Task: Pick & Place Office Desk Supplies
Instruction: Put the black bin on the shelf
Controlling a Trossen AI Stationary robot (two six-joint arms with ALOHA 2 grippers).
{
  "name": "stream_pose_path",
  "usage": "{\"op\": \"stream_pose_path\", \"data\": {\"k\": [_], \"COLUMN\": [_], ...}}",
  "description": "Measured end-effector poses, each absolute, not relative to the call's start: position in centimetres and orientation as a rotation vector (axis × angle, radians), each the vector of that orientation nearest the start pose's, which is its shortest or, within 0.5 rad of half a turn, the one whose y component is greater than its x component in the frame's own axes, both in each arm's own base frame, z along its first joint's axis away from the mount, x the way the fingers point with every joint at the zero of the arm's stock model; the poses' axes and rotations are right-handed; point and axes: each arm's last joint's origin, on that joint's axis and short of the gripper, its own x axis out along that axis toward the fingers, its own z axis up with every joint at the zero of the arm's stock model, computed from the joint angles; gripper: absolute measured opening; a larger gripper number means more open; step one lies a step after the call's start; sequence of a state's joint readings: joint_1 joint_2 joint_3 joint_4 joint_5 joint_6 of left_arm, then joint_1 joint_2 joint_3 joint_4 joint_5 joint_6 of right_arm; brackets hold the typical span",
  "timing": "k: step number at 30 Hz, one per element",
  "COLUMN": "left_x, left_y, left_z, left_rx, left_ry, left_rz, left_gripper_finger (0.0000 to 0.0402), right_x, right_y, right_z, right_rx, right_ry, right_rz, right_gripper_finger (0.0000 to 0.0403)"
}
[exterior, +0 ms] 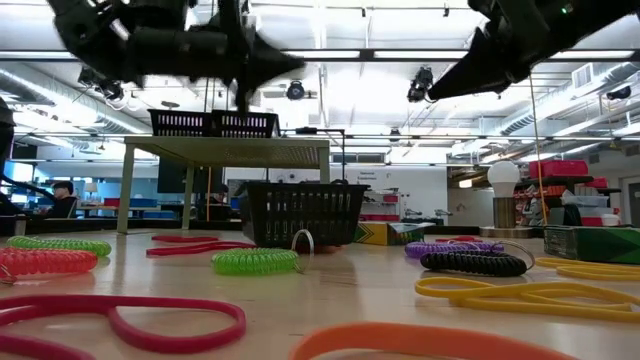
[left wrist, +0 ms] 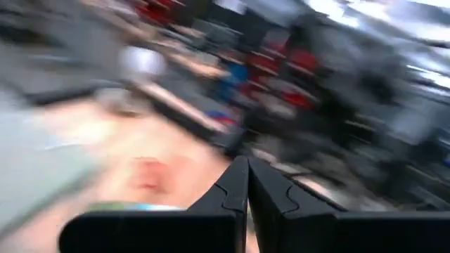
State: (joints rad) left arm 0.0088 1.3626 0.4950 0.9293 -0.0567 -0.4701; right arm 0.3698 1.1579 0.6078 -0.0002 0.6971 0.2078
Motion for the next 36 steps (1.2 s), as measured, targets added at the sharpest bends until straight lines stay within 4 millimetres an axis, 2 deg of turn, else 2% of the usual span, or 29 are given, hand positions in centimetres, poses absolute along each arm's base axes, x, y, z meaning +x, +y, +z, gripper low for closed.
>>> {"op": "stream_pose_path", "data": {"k": [2,5,8,10,14,18,23,25,30,33,36], "left_x": [27.4,29.1,31.5,32.7,34.4,35.4,37.0,37.4,38.7,38.7,38.6], "left_y": [-0.8,-3.1,-5.0,-6.6,-9.7,-11.7,-13.2,-13.4,-13.7,-13.6,-13.6], "left_z": [22.6,23.3,23.3,23.1,23.2,23.2,22.4,21.2,19.7,18.8,18.5], "left_rx": [-0.459,-0.492,-0.525,-0.487,-0.349,-0.236,-0.169,-0.130,-0.080,-0.044,-0.033], "left_ry": [-0.066,-0.043,0.113,0.253,0.467,0.664,0.790,0.866,0.930,0.970,0.989], "left_rz": [-0.077,-0.143,-0.170,-0.153,-0.012,0.085,0.179,0.221,0.277,0.305,0.321], "left_gripper_finger": [0.0006,0.0015,0.0026,0.0023,0.0014,0.0042,0.0109,0.0138,0.0200,0.0216,0.0216], "right_x": [21.8,21.3,21.1,21.0,20.9,20.9,20.9,20.9,20.9,20.9,20.9], "right_y": [6.3,6.0,6.0,5.9,5.9,5.9,5.9,5.9,5.9,5.9,5.9], "right_z": [22.2,21.9,21.4,21.2,20.9,20.8,20.8,20.8,20.8,20.7,20.8], "right_rx": [-0.078,-0.080,-0.088,-0.087,-0.091,-0.092,-0.097,-0.098,-0.098,-0.099,-0.098], "right_ry": [0.427,0.424,0.436,0.439,0.450,0.451,0.453,0.454,0.459,0.461,0.458], "right_rz": [-0.372,-0.380,-0.379,-0.380,-0.382,-0.382,-0.381,-0.381,-0.382,-0.383,-0.382], "right_gripper_finger": [0.0006,0.0004,0.0010,0.0013,0.0013,0.0007,0.0009,0.0010,0.0011,0.0011,0.0011]}}
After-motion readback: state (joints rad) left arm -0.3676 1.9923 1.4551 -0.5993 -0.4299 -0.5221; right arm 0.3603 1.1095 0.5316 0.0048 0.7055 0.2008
